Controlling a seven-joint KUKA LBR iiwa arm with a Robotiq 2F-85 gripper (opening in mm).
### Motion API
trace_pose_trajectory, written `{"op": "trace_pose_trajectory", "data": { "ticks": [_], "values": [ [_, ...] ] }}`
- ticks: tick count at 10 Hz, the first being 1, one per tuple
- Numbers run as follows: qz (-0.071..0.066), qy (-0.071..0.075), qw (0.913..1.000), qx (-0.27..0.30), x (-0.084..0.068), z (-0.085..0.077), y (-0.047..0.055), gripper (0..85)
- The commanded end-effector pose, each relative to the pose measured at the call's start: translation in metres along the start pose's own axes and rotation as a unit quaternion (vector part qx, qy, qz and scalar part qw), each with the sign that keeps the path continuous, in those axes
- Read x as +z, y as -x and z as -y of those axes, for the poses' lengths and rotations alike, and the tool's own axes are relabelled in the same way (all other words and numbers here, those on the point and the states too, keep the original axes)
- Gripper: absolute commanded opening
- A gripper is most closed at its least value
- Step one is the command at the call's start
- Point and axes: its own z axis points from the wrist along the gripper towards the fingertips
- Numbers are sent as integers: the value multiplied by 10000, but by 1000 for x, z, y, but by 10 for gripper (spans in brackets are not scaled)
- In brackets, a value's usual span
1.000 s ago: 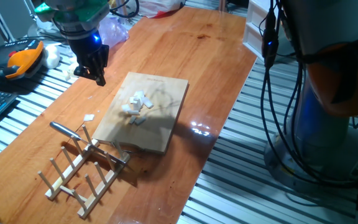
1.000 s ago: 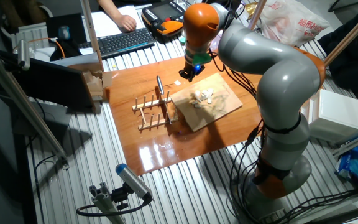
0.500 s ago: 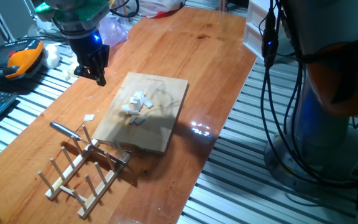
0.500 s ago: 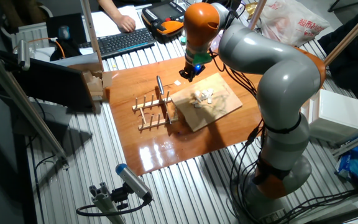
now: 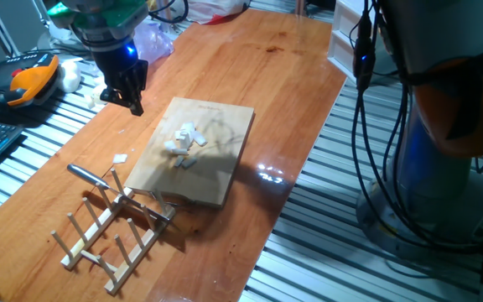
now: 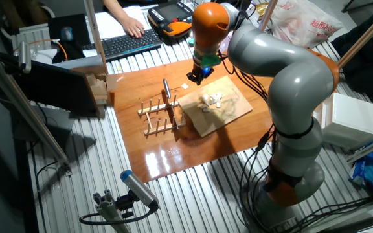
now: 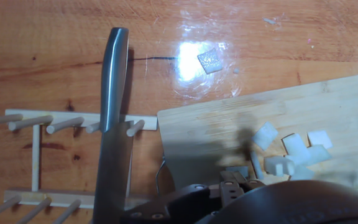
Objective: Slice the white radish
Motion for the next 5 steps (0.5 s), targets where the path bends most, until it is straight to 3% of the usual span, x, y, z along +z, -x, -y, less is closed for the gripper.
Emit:
{"op": "trace_pose_trajectory", "data": {
  "ticks": [1,5],
  "values": [
    [30,-27,10000,-1,0,0,0,0],
    [45,-29,10000,-47,-1,4,-2,0]
  ]
}}
